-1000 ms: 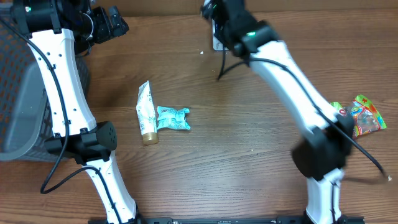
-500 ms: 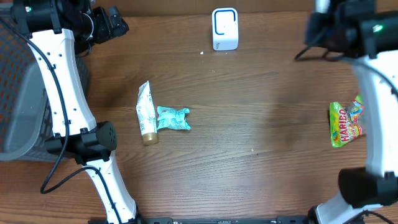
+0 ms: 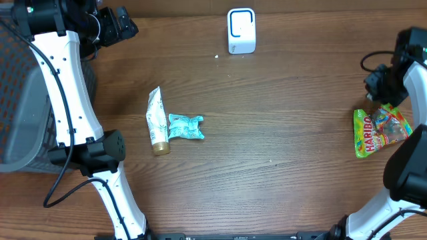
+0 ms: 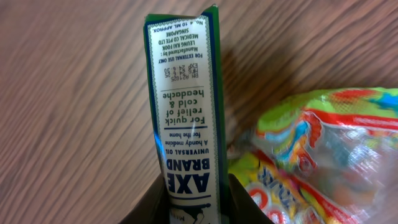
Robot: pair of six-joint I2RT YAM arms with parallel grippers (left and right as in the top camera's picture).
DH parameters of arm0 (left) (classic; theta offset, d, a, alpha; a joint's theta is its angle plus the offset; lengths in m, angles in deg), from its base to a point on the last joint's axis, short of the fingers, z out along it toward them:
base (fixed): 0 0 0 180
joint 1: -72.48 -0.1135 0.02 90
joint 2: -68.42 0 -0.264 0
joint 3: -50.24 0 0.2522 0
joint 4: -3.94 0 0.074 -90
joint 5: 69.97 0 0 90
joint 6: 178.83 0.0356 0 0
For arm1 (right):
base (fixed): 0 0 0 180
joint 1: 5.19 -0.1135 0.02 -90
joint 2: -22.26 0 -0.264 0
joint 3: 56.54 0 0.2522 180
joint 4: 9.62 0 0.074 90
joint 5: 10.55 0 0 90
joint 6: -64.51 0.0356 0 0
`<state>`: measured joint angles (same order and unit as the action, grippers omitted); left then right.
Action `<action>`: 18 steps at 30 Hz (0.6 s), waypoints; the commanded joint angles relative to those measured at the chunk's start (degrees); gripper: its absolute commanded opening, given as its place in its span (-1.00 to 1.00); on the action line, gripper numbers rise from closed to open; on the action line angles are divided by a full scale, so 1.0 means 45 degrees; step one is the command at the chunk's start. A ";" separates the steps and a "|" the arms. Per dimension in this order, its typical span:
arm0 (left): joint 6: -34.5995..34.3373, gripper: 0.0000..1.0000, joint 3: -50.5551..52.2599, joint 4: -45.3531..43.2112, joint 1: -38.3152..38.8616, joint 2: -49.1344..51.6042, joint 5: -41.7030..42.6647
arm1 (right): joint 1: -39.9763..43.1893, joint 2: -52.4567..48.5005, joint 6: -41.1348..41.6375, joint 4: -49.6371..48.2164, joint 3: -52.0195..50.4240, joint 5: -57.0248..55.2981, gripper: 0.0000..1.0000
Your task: Scan the item barcode
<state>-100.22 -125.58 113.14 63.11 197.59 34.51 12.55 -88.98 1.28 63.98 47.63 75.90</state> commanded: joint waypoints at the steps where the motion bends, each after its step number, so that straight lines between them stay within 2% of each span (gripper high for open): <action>1: 0.0155 1.00 -0.0155 0.0019 0.0121 -0.0131 -0.0019 | 0.0078 0.0092 0.0194 -0.0733 -0.0544 0.0491 -0.50; 5: 0.0155 1.00 -0.0155 0.0019 0.0121 -0.0131 -0.0019 | 0.0049 0.0107 -0.1010 -0.0767 -0.0355 0.0903 0.18; 8: 0.0155 0.99 -0.0155 0.0019 0.0121 -0.0131 -0.0015 | 0.0024 0.0131 -0.2045 0.0248 0.0743 0.2613 0.45; 13: 0.0155 1.00 -0.0155 0.0019 0.0121 -0.0131 -0.0019 | -0.0583 0.0146 -0.3060 0.2268 0.3264 0.4289 0.48; 14: 0.0155 0.99 -0.0155 0.0019 0.0117 -0.0131 -0.0015 | -0.1117 0.0146 -0.3599 0.2715 0.4036 0.5455 0.48; 18: 0.0155 1.00 -0.0155 0.0015 0.0087 -0.0131 -0.0019 | -0.2905 0.0126 -0.4065 0.2550 0.4381 0.7436 0.48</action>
<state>-100.25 -125.58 113.19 63.11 197.59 34.51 6.67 -89.33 -13.02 75.74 65.80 97.93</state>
